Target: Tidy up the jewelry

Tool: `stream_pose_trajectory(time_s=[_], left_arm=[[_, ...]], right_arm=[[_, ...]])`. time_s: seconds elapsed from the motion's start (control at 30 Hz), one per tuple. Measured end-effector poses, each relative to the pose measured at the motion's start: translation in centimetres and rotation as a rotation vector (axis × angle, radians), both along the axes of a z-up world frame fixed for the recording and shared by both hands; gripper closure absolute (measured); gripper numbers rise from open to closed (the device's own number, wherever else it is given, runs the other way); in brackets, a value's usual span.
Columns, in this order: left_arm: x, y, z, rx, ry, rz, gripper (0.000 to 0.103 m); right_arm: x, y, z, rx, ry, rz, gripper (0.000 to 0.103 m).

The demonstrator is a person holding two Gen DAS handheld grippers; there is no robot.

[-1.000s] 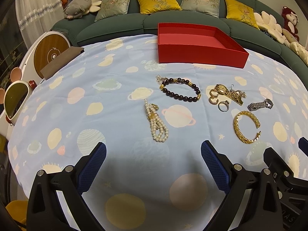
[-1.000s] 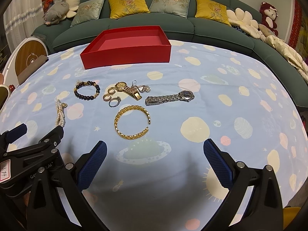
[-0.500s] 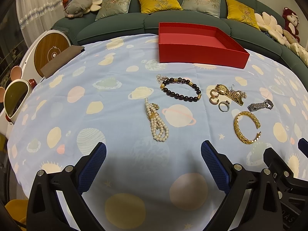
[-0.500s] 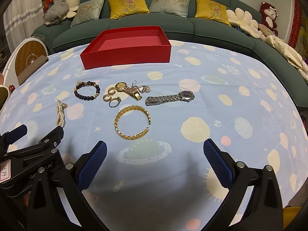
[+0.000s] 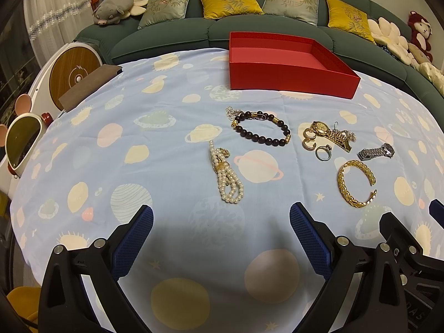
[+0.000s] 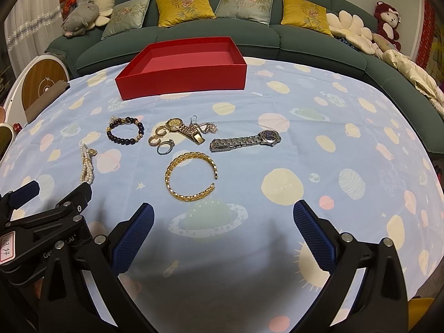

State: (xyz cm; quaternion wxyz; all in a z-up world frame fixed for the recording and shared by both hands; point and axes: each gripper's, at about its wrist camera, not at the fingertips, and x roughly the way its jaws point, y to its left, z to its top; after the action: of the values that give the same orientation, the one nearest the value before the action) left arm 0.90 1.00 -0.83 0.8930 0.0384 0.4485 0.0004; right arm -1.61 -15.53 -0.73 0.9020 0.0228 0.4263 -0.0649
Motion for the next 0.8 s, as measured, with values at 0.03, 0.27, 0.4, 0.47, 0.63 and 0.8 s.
stream_pose_trajectory(time_s=[0.03,0.27,0.4,0.47,0.63,0.8], left_arm=[[0.01,-0.02,0.00,0.000,0.000,0.000,0.007],[-0.02,0.08,-0.09,-0.003,0.003,0.002,0.007],[-0.07,0.12,-0.10,-0.002,0.002,0.002,0.007],[-0.07,0.13,-0.10,-0.003,0.003,0.002,0.007],[-0.04,0.20,-0.12,-0.007,0.009,-0.002,0.007],[0.25,0.92,0.21,-0.052,0.028,-0.004,0.007]], right_arm=[[0.00,0.04,-0.04,0.001,0.001,-0.001,0.005],[0.13,0.23,-0.07,0.008,0.003,-0.001,0.005],[0.12,0.14,-0.09,0.007,0.003,-0.001,0.005],[0.13,0.16,-0.10,0.009,0.004,-0.001,0.005],[0.14,0.14,-0.12,0.009,0.004,0.000,0.005],[0.29,-0.02,-0.62,0.008,0.007,0.003,0.005]])
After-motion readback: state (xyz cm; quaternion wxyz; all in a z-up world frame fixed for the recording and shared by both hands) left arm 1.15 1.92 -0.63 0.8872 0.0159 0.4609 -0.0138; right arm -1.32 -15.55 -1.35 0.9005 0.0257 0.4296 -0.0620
